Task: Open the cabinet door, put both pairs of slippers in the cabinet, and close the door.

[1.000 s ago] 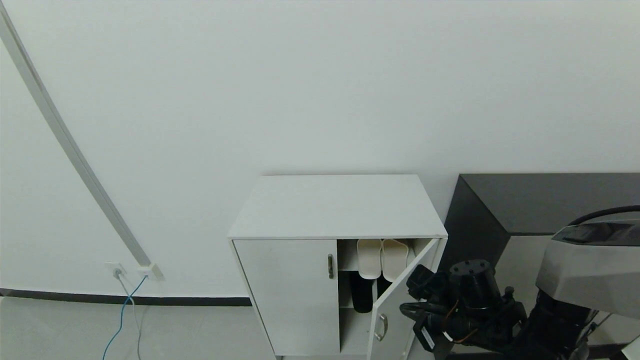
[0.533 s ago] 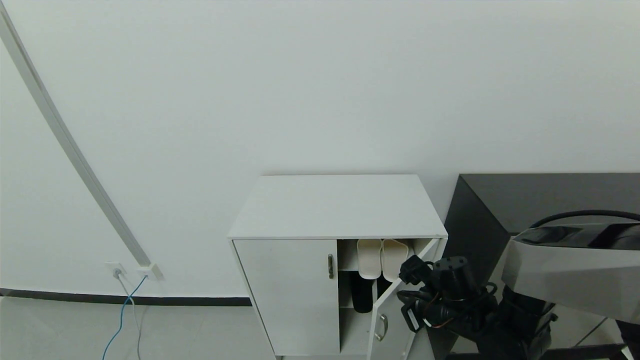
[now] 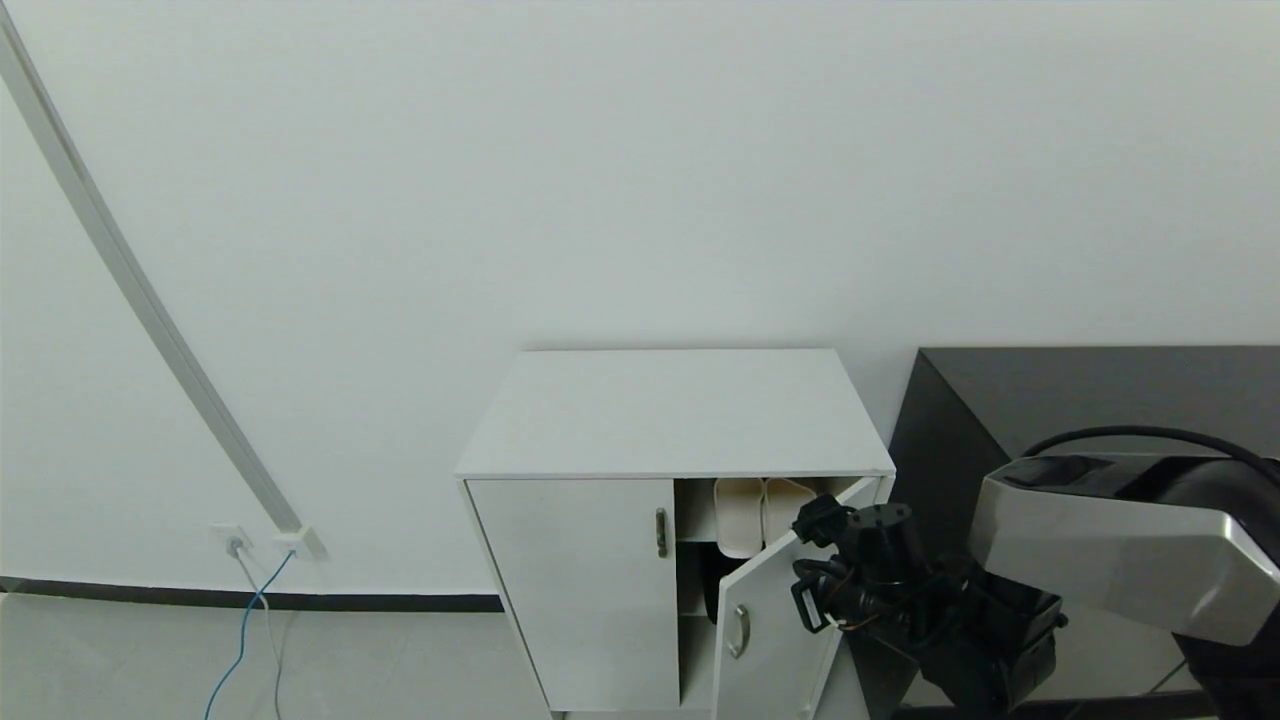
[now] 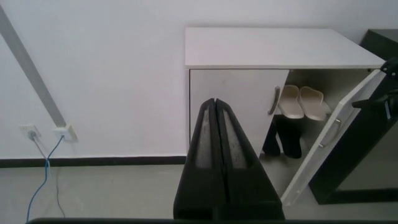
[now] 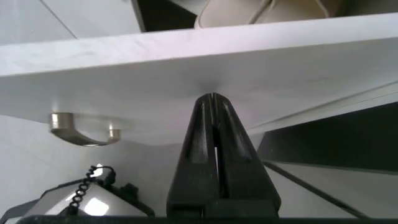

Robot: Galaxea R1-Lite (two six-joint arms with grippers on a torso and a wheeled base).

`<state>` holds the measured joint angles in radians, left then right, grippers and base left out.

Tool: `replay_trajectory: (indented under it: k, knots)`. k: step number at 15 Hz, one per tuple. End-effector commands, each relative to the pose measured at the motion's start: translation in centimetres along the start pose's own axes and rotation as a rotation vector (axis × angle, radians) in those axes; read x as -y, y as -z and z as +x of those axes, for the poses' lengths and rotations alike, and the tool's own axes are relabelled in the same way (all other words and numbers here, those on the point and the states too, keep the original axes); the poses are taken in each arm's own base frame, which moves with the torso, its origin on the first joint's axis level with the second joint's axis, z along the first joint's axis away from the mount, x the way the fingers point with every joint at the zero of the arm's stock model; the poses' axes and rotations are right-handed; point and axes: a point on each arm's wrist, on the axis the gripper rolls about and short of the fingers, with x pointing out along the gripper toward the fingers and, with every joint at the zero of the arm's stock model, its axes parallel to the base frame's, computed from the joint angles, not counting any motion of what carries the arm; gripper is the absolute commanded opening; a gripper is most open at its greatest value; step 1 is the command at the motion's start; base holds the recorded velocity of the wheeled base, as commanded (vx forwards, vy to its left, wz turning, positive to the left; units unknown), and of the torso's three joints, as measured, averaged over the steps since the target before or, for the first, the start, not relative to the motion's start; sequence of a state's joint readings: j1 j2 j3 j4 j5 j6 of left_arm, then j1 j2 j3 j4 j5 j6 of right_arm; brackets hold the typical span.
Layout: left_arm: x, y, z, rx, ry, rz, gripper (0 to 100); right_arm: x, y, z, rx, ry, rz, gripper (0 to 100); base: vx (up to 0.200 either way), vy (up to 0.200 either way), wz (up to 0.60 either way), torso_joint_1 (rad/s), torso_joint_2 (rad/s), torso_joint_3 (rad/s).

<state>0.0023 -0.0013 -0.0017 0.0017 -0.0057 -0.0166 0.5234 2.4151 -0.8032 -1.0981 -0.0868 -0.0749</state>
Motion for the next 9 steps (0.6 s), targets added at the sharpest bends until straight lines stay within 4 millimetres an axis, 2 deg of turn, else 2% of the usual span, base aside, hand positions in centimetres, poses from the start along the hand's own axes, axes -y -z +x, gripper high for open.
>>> replay_trajectory:
  k: [1, 4, 9]
  knots:
    - [0.0, 0.0, 0.0, -0.001, 0.0, 0.0, 0, 0.1, 0.1, 0.6, 0.004, 0.008, 0.003, 0, 0.0, 0.0, 0.0, 0.0, 0.0, 0.0]
    - [0.0, 0.0, 0.0, -0.001, 0.0, 0.001, 0, 0.5, -0.7, 1.6, 0.042, 0.075, 0.03, 0, 0.0, 0.0, 0.0, 0.0, 0.0, 0.0]
    - [0.0, 0.0, 0.0, -0.001, 0.0, 0.001, 0, 0.7, -1.9, 2.6, 0.07, 0.082, 0.044, 0, 0.0, 0.0, 0.0, 0.0, 0.0, 0.0]
